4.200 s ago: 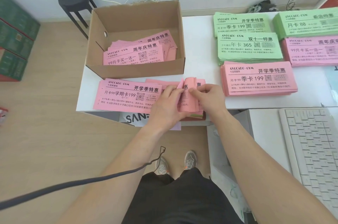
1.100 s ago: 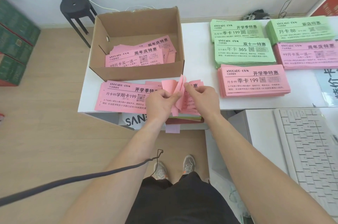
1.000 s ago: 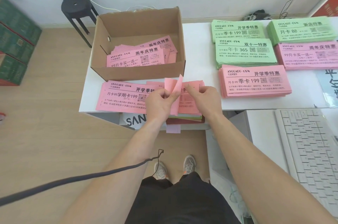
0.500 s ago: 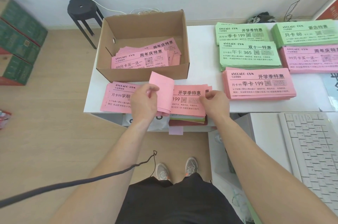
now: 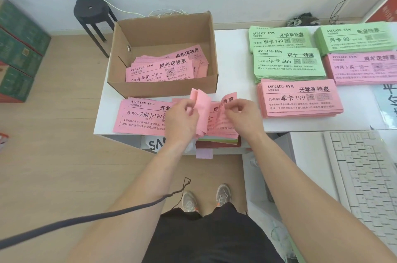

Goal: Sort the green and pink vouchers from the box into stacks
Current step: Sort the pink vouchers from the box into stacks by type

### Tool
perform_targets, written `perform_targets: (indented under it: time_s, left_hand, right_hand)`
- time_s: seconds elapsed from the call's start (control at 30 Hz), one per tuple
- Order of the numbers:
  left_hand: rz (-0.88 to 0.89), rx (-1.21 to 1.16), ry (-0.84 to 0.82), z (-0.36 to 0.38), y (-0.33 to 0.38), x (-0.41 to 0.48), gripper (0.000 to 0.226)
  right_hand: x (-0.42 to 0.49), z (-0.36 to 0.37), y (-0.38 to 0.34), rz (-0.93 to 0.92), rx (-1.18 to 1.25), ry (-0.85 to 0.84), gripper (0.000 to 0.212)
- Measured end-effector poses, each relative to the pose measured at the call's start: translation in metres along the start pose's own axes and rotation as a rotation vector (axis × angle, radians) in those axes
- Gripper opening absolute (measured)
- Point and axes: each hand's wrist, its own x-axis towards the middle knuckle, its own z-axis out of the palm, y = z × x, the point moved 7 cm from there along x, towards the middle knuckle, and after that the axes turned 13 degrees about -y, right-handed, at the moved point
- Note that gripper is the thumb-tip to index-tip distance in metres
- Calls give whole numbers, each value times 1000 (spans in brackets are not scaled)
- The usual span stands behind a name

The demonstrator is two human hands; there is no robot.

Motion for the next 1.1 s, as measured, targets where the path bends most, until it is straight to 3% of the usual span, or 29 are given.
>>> perform_targets:
  time_s: [0.13, 0.33, 0.5, 0.57, 0.67, 0.9, 1.1]
  left_hand:
    - [52, 62, 121, -24, 4, -1, 30]
    - [85, 139, 131, -28, -1, -1, 28]
    - [45, 97, 128, -26, 5, -5, 24]
    - [41, 94, 111, -22, 2, -5, 32]
    - [79, 148, 74, -16, -5, -3, 44]
    - [12, 6, -57, -2, 6, 3, 28]
    - [-102, -49, -86, -3, 4, 3, 21]
  right_hand:
    - [-2, -15, 21, 96, -113, 52, 17]
    - [-5, -17, 31, 129, -76, 124, 45]
    - [-1, -18, 28, 100, -177, 86, 12]
    - [-3, -24, 24, 61, -166, 115, 10]
    - [-11, -42, 15, 26, -106, 204, 13]
    - [-28, -142, -2, 14, 63, 447, 5]
    - [-40, -171, 12, 39, 409, 630, 6]
